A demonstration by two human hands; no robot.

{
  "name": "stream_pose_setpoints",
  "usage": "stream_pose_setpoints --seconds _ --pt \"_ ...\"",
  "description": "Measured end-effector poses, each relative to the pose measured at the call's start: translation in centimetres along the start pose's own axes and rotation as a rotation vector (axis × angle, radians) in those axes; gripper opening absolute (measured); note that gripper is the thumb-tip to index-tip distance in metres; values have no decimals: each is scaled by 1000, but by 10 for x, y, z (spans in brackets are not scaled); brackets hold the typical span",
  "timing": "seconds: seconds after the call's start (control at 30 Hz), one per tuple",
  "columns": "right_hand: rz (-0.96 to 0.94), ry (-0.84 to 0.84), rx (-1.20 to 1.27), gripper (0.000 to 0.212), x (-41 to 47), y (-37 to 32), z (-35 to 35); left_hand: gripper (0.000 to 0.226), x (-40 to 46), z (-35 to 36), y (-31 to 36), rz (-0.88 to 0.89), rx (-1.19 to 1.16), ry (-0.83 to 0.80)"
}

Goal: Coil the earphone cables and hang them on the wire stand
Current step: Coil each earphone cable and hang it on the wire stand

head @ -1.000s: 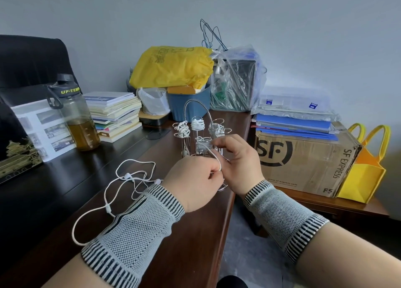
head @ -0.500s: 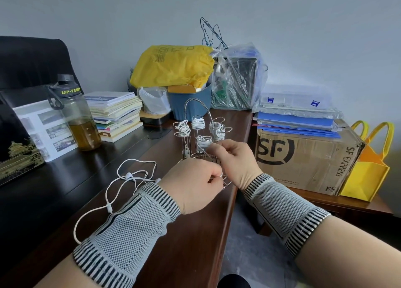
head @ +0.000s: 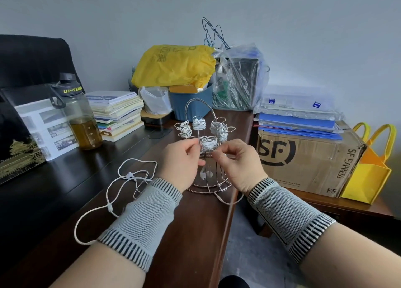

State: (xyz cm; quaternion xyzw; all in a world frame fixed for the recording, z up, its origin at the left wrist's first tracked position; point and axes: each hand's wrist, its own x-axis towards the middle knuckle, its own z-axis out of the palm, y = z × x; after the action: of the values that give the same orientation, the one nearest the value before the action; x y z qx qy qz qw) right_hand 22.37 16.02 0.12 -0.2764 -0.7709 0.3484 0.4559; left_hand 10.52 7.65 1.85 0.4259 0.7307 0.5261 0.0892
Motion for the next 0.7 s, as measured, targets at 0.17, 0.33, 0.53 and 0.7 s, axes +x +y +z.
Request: stream_pose_setpoints --seconds 0.17,0.33,0.53,0.7 --pt "-55 8 -41 19 0 -1 -1 33 1 18 0 -66 -194 12" --pt "4 51 -29 18 1 2 -2 29 1 19 -1 -91 -342 -21" --pt "59 79 -6 22 2 2 0 17 0 17 -3 -72 -406 -53" --pt "68 93 -6 21 3 2 -1 21 0 18 -3 -89 -512 -4"
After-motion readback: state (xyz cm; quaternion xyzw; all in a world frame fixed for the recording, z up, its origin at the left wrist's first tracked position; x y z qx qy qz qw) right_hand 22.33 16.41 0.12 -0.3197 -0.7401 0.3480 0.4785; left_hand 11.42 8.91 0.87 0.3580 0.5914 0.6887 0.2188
